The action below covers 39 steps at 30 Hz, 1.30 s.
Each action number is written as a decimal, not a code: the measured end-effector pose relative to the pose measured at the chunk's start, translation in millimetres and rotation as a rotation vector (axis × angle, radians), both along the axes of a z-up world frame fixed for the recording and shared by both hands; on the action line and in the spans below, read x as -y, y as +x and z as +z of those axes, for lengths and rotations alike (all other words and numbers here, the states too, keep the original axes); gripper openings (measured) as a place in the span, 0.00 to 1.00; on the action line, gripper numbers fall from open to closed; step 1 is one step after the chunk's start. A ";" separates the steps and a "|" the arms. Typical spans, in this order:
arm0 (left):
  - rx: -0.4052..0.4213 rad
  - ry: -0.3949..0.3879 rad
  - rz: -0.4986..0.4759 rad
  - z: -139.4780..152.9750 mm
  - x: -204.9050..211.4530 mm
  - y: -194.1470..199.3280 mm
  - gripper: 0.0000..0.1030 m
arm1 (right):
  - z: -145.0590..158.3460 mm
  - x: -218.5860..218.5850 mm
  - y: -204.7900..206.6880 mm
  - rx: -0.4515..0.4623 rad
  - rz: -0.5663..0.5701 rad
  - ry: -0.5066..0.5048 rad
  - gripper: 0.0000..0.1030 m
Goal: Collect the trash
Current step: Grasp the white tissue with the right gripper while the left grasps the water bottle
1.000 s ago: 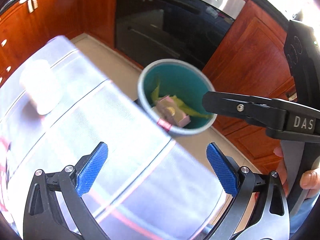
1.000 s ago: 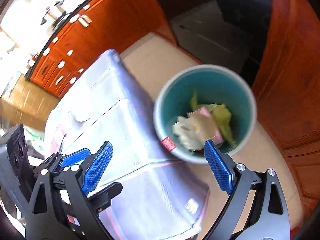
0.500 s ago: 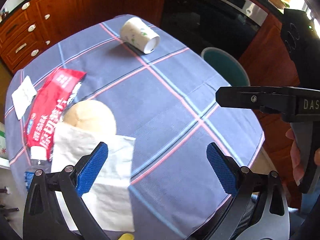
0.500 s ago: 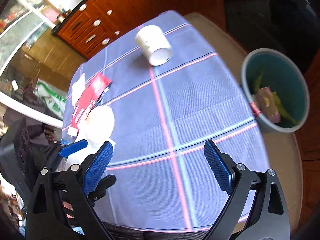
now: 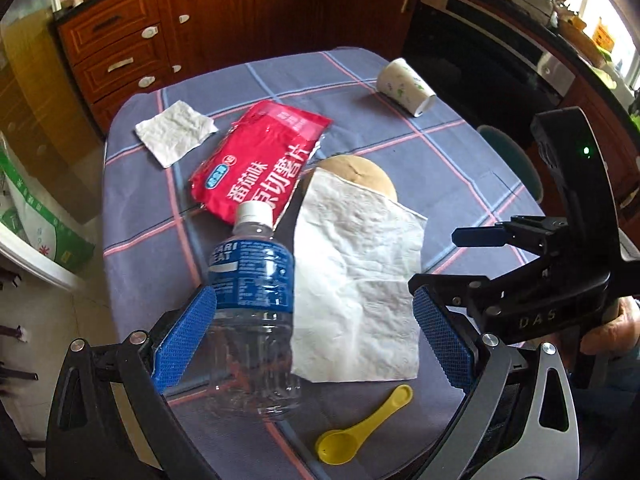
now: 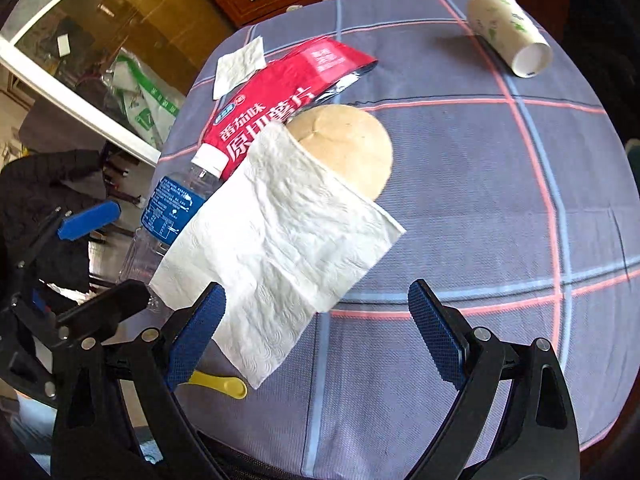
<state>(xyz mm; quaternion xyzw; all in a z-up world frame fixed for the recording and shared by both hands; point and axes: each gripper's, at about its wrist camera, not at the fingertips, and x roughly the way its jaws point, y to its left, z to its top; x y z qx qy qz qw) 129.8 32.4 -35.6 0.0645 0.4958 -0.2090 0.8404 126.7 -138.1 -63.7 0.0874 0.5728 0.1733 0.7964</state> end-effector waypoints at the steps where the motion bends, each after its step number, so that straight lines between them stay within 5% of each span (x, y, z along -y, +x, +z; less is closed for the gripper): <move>1: -0.003 -0.004 0.010 -1.6 -4.9 0.3 0.96 | -2.4 -7.2 0.3 0.016 0.013 -0.025 0.86; 15: -0.032 -0.023 0.054 -19.2 -30.7 11.5 0.96 | -28.7 -58.4 -21.9 0.196 0.195 -0.288 0.81; 16: -0.032 -0.020 0.055 -19.7 -31.7 12.6 0.96 | -27.5 -58.1 -23.1 0.202 0.199 -0.289 0.75; 18: -0.038 -0.015 0.059 -22.6 -33.4 13.9 0.96 | -21.6 -57.4 -24.9 0.218 0.206 -0.287 0.46; 19: -0.043 -0.013 0.061 -24.8 -34.4 14.0 0.96 | -19.5 -57.5 -25.0 0.215 0.208 -0.293 0.18; 20: -0.052 -0.010 0.064 -27.6 -35.7 14.5 0.96 | -19.2 -56.3 -23.8 0.202 0.208 -0.294 0.04; 33: -0.121 0.049 0.061 -52.9 -31.3 19.4 0.96 | 19.5 35.1 -2.6 0.155 -0.075 -0.120 0.03; 39: -0.166 0.058 0.091 -64.7 -35.3 26.8 0.96 | 1.8 42.0 -3.8 0.078 -0.086 -0.105 0.03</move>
